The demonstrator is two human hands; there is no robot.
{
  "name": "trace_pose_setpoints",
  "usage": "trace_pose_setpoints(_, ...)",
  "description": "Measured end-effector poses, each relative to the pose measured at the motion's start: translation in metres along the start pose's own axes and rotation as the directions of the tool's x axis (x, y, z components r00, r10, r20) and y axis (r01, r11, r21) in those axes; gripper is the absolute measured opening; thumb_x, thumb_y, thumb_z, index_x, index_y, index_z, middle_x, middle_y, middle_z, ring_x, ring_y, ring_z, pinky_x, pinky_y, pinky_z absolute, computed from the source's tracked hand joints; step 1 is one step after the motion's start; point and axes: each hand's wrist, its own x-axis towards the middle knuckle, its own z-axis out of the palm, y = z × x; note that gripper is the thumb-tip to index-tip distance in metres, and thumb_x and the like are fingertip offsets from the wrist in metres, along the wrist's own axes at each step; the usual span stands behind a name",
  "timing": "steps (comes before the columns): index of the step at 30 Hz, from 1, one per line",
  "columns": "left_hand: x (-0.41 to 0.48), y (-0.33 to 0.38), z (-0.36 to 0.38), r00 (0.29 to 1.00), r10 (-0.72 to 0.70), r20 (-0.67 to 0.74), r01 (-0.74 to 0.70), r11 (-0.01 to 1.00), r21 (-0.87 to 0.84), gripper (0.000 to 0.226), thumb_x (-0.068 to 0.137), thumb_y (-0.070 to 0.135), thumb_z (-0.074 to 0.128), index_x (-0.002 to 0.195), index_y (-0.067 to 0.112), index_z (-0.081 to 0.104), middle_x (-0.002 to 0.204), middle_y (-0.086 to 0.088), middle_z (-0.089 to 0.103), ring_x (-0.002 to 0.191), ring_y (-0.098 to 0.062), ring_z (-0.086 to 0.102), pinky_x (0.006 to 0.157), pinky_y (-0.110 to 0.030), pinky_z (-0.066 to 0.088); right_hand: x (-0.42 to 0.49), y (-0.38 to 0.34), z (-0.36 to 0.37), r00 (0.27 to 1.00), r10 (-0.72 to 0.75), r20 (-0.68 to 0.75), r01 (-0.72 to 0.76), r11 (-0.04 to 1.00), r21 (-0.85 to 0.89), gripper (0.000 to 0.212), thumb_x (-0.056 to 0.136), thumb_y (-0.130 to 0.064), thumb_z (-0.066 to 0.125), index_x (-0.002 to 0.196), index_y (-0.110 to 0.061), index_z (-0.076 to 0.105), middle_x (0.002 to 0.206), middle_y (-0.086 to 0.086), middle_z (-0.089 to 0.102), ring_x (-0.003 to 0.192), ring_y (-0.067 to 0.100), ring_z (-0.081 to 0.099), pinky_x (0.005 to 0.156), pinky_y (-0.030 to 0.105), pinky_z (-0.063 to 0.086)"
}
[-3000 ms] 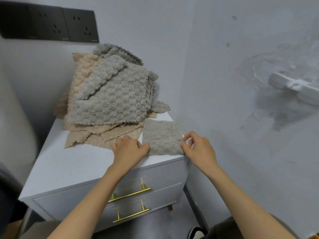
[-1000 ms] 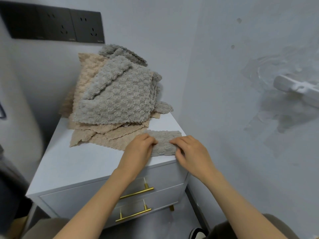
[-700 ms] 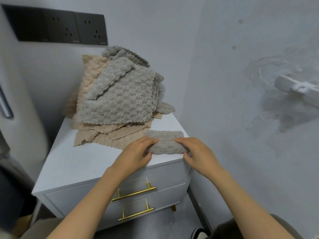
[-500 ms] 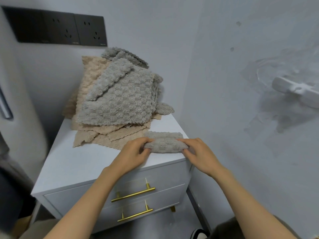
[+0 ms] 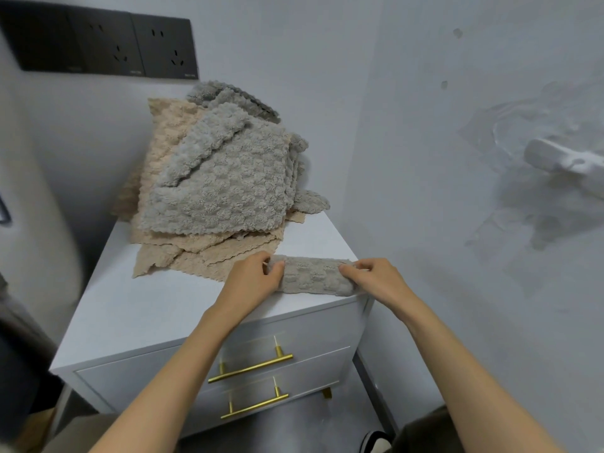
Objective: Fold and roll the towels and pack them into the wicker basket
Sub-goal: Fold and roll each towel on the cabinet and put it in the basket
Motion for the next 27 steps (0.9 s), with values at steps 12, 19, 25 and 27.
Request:
trace_pose_setpoints(12,0.000,0.002,-0.003,0.986,0.006,0.168,0.000,0.999,-0.034,0.041,0.096,0.040,0.048,0.067,0.015,0.035,0.061,0.000,0.033,0.055,-0.013,0.030,0.052,-0.028,0.022,0.001,-0.022,0.001,0.998,-0.007,0.069,0.025,0.966,-0.258,0.034,0.090,-0.033,0.050,0.061,-0.020,0.038,0.064,-0.002,0.046,0.075,0.023,0.046,0.067,0.033,0.033)
trace_pose_setpoints(19,-0.013,0.010,-0.006,0.986,-0.054,0.158,0.133,0.828,-0.545,0.031,0.094,0.036,0.054,0.078,0.014,0.039,0.070,0.001,0.036,0.062,-0.013,0.033,0.067,-0.030,0.031,-0.026,-0.033,-0.004,0.994,-0.105,0.033,0.105,0.994,0.002,0.017,0.101,-0.028,0.038,0.099,-0.011,0.042,0.082,-0.003,0.045,0.079,0.014,0.047,0.069,0.027,0.037)
trace_pose_setpoints(25,-0.037,0.038,-0.010,0.967,-0.095,0.238,0.256,0.393,-0.883,0.022,0.096,0.020,0.053,0.077,0.015,0.043,0.078,-0.009,0.051,0.078,-0.018,0.054,0.079,-0.028,0.052,-0.058,-0.031,-0.021,0.997,-0.074,-0.017,0.075,0.925,0.372,0.008,0.095,-0.022,0.049,0.091,-0.016,0.044,0.081,-0.004,0.045,0.077,0.011,0.046,0.078,0.030,0.042)
trace_pose_setpoints(27,-0.046,0.045,-0.010,0.961,-0.103,0.257,0.276,0.317,-0.907,0.021,0.096,0.017,0.053,0.076,0.014,0.045,0.079,-0.005,0.059,0.082,-0.017,0.061,0.076,-0.025,0.055,-0.068,-0.027,-0.028,0.999,-0.050,-0.013,0.050,0.880,0.472,0.011,0.093,-0.017,0.051,0.085,-0.018,0.043,0.078,-0.004,0.043,0.072,0.009,0.045,0.079,0.033,0.045)
